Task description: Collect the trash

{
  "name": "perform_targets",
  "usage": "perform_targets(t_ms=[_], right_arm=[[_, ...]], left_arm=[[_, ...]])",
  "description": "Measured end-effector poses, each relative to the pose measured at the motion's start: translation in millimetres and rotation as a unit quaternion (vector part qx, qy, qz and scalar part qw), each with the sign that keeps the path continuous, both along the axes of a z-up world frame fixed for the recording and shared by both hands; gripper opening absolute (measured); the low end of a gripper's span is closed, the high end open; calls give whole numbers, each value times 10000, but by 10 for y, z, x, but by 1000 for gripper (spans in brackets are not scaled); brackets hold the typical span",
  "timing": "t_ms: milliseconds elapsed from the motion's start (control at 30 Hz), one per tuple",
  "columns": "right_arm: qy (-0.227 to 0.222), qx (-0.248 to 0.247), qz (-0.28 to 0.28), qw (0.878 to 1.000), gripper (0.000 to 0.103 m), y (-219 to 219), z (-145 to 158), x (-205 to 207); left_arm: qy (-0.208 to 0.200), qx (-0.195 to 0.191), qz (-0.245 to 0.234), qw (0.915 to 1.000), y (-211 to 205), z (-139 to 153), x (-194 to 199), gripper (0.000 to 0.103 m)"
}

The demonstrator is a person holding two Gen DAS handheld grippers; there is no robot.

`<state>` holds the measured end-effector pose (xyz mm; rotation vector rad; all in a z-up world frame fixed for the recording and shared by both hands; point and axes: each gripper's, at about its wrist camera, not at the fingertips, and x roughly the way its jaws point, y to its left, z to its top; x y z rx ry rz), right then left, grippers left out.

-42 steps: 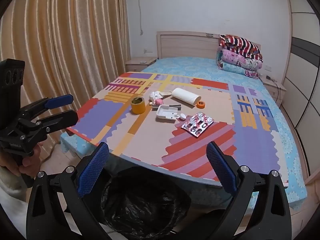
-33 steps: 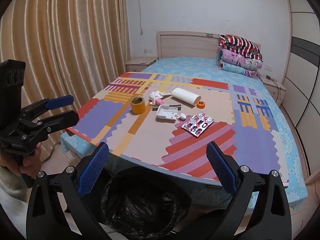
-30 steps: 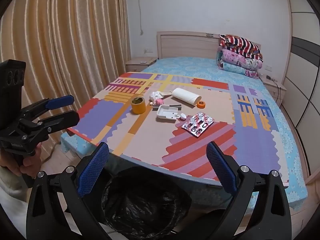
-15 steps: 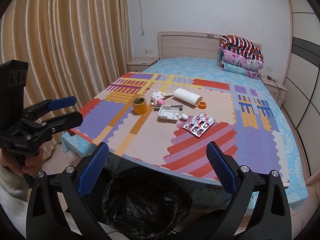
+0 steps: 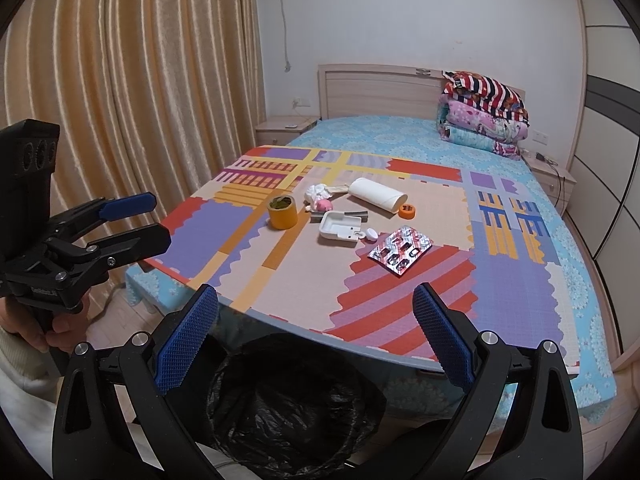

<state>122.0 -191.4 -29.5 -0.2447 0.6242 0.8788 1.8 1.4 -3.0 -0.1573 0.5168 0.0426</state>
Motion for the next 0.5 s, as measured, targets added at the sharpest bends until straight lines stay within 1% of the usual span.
perform_targets(t_ms=[233,500], right_arm=[[-1,6,3,10000,99,-22,-9,27],[-3,9,8,10000,99,23,14,-32]], left_arm=[[0,4,-3,10000,-5,-4,-3,95],[2,8,-5,10000,-9,-6,-1,95]])
